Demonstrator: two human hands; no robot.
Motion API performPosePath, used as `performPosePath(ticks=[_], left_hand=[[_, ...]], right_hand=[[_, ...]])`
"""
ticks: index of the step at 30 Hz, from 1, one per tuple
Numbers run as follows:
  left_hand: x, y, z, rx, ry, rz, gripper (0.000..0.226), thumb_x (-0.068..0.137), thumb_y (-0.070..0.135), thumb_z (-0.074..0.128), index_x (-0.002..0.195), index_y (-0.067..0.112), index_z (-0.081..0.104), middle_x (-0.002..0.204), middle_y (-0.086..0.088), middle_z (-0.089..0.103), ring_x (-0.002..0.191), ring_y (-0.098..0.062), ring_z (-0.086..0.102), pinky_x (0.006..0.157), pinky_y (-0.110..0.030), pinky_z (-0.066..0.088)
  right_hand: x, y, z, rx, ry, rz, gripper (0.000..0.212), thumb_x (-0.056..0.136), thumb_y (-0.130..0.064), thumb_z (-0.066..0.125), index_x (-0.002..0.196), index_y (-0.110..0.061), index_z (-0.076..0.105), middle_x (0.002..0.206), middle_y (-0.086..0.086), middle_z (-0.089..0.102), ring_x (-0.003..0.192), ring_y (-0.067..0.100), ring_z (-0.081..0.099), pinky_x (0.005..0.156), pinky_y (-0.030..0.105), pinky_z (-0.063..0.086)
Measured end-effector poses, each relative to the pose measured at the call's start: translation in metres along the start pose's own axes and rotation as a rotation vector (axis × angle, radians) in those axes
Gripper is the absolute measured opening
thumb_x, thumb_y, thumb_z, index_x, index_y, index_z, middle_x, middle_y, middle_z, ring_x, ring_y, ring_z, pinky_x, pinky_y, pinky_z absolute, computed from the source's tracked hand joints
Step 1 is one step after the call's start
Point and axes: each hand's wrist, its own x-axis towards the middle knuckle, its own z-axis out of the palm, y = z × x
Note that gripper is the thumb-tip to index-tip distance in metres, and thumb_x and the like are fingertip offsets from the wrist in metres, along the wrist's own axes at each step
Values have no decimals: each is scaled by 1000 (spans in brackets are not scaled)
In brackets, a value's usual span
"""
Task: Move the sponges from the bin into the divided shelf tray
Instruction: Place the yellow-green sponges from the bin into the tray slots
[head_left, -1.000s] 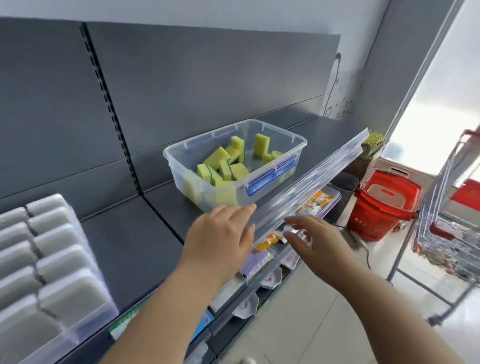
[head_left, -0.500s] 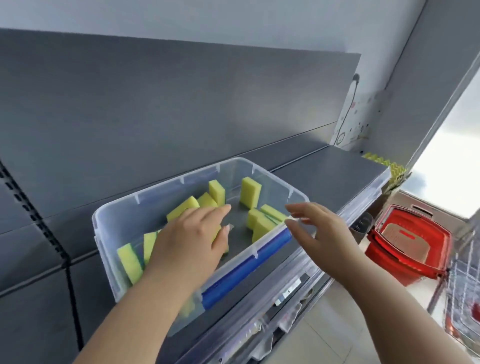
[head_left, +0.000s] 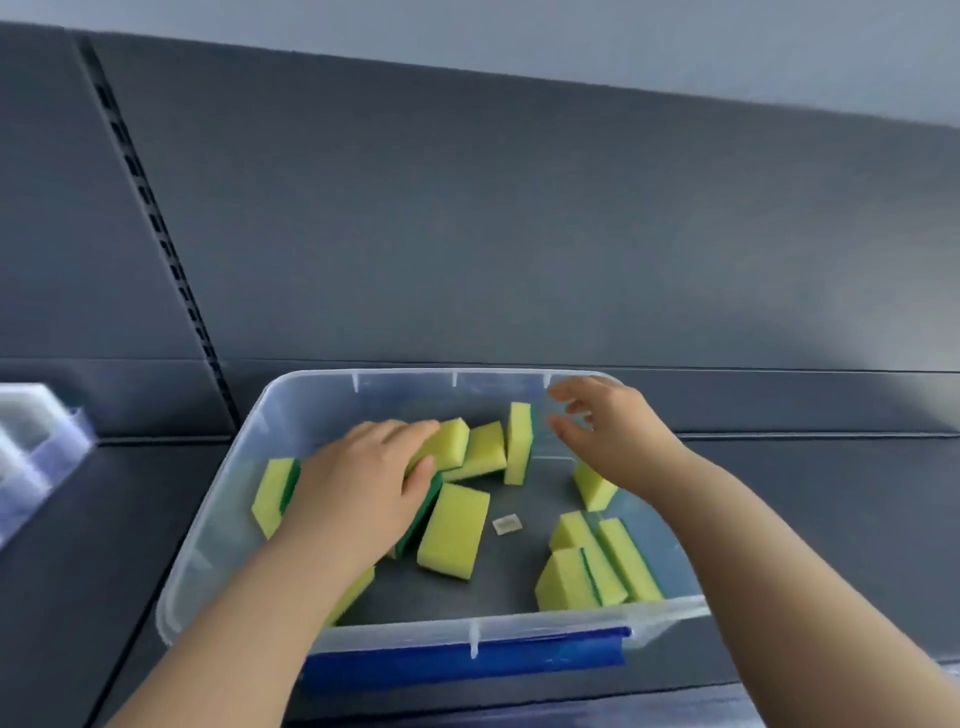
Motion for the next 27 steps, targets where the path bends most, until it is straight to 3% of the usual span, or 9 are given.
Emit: performPosePath(ticks=[6,9,12,16,17,21,27], left_hand=[[-1,7,16,101,-34,-84,42,97,37,36,138,35,39,131,14,51,120,-10,45,86,-27,43],[-6,6,16,125,-31,-109,41,96,36,38,138,33,41,129,12,53,118,-12,47,84,-28,44],[-12,2,12,139,3,-116,40,96,34,41,136,31,45,127,11,56,115,-14,50,82,-29,44],[-14,-6,6,197,20,-24,34,78,24,72,112,25,67,96,6,70,84,-19,65,59,-29,50],[-13,-7,5,224,2,1,35,78,25,72,112,25,66,96,7,70,84,-18,65,59,-29,50],[8,-10,6,299,-181,45,42,97,36,39,138,33,37,130,12,50,119,-14,45,86,-29,42],[66,-2,31,533,-422,301,43,91,12,45,132,25,44,122,0,51,114,-23,46,85,-35,40]], right_hand=[[56,13,33,-224,-276,129,53,92,-42,49,134,-12,38,131,13,47,113,29,51,93,36,43],[67,15,50,-300,-322,204,65,89,-53,46,135,-8,34,127,15,48,113,32,51,85,37,44],[69,11,61,-317,-290,256,65,88,-53,49,132,-8,34,122,13,51,110,32,54,76,37,44],[69,11,60,-304,-262,279,44,87,-22,52,125,-8,35,118,12,53,105,33,56,73,35,45],[68,12,55,-283,-257,279,44,85,-19,51,125,-8,35,113,11,55,101,32,56,70,33,45],[52,15,25,-157,-185,235,48,82,-18,55,127,-15,37,83,4,53,75,26,53,59,28,41],[-4,10,-8,-116,-61,193,49,83,-28,59,128,-26,39,95,4,60,77,22,55,71,35,51]])
